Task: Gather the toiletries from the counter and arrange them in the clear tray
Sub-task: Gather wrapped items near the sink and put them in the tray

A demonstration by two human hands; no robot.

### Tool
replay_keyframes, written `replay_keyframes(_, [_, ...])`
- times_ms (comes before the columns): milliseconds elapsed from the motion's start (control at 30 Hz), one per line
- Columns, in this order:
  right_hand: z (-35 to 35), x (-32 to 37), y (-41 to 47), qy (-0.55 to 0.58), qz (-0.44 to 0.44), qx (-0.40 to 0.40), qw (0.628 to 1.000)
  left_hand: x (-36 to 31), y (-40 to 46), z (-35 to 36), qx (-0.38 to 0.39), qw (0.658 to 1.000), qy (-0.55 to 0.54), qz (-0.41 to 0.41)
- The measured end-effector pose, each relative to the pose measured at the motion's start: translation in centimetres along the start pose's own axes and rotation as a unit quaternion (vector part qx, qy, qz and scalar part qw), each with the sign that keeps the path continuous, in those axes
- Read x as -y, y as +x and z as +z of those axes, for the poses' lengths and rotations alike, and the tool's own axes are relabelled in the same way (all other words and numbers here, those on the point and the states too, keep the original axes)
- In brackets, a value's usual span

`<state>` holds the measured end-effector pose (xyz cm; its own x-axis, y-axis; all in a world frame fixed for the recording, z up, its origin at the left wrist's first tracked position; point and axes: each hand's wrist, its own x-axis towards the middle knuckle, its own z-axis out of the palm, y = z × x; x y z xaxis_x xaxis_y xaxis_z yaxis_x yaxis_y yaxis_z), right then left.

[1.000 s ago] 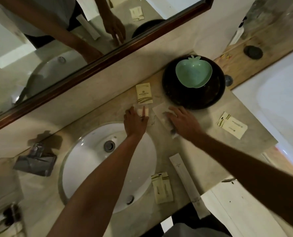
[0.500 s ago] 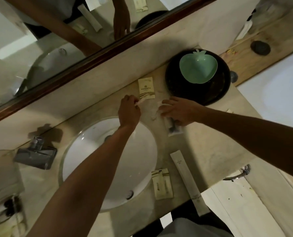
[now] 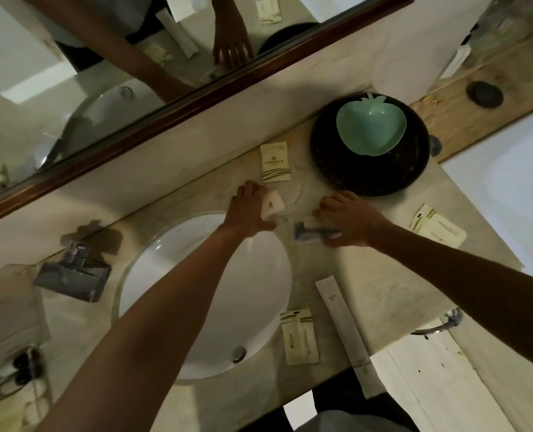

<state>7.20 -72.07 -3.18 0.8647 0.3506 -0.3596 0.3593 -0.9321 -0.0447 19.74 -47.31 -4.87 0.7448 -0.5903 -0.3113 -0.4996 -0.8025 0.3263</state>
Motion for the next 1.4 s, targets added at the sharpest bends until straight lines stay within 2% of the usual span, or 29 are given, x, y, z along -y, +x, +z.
replay_keyframes(100, [0.2,1.4,-0.4,-0.005,0.016,0.013,1.000,0.7,-0.6,0.2,0.024,0.998,0.036,0.052])
replay_keyframes(200, [0.6,3.5,-0.9,0.014,0.054,-0.013,0.998,0.8,-1.3,0.7,0.030,0.991,0.069,0.109])
replay_keyframes(300, [0.5,6.1,-1.4,0.048,0.100,-0.036,0.993,0.7,-2.7,1.2,0.005,0.987,0.109,0.118])
replay_keyframes(367, [-0.3,8.8,-1.6,0.061,0.111,-0.037,0.991,1.4,-4.8,1.5,-0.029,0.989,0.095,0.109])
replay_keyframes(533, [-2.2,17.9,-0.6,0.031,0.069,-0.067,0.995,6.6,-15.3,0.8,-0.092,0.994,-0.055,0.036])
replay_keyframes(733, [-4.6,33.2,4.0,0.067,0.016,-0.102,0.992,16.6,-32.7,-1.7,-0.165,0.965,-0.203,-0.004])
replay_keyframes(867, [-5.8,43.8,8.6,0.117,-0.013,-0.103,0.988,24.9,-42.2,-2.4,-0.203,0.952,-0.217,-0.072])
replay_keyframes(1000, [-8.3,53.7,13.1,0.191,-0.031,-0.114,0.975,33.0,-50.1,-3.6,-0.243,0.940,-0.184,-0.155])
replay_keyframes(1233, [-11.0,68.5,20.3,0.164,-0.105,-0.088,0.977,44.6,-58.8,-6.1,-0.266,0.907,-0.142,-0.295])
replay_keyframes(1400, [-11.4,74.8,25.2,0.171,-0.117,-0.041,0.977,48.1,-61.8,-7.2,-0.302,0.889,-0.128,-0.320])
